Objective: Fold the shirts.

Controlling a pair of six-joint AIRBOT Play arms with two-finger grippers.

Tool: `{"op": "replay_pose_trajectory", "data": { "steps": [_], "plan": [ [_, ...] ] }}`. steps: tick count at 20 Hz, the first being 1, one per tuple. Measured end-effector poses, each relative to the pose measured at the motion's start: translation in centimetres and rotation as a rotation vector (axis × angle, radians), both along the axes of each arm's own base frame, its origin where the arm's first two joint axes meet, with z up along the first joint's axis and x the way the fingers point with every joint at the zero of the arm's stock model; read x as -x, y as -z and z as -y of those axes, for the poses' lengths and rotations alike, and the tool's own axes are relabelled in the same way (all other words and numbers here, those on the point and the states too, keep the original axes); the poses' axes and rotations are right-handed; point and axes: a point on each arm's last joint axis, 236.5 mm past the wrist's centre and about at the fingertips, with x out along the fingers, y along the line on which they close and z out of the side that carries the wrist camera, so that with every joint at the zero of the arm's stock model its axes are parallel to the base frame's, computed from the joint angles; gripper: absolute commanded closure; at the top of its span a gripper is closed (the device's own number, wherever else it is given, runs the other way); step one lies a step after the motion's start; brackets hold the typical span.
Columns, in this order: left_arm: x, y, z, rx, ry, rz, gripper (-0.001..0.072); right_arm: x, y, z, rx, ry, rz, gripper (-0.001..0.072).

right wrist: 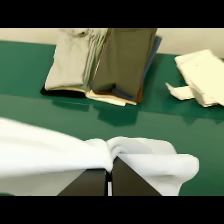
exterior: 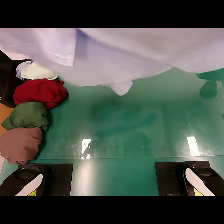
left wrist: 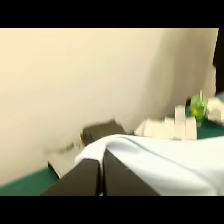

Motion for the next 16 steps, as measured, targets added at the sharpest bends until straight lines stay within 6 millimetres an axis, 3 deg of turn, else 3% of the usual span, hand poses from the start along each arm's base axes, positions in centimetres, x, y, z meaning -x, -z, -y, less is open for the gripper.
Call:
{"op": "replay_pose_trajectory", "data": {
  "steps": [2, 4, 6, 8, 11, 14, 16],
  "plan": [
    [2.5, -2.1, -0.5, 0.019, -0.002, 0.072, 0.0684, 1.4, -0.5, 0.4, 0.004, 0.016, -0.026, 0.07],
    [3.0, -2.9, -0.7, 0.026, -0.007, 0.097, 0.0684, 1.8, 0.2, 0.4, -0.002, 0.014, -0.09, 0.07],
    [0.8, -2.2, -0.8, 0.016, -0.027, 0.063, 0.0683, 1.5, 2.1, 0.1, -0.02, 0.002, -0.188, 0.07],
    [-3.6, 0.4, -0.4, -0.009, -0.048, -0.035, 0.0683, 0.5, 5.2, -0.6, -0.04, -0.026, -0.321, 0.07],
    [-12.7, 8.8, 1.0, -0.075, -0.058, -0.302, 0.0682, -1.5, 12.3, -2.7, -0.059, -0.093, -0.569, 0.07],
    [-20.8, 20.8, 2.8, -0.151, -0.039, -0.628, 0.0682, -3.3, 21.5, -4.7, -0.071, -0.138, -0.841, 0.07],
    [-24.4, 29.1, 3.5, -0.197, -0.029, -0.824, 0.0682, -5.1, 27.0, -5.3, -0.088, -0.13, -0.952, 0.0699]
  ]
}}
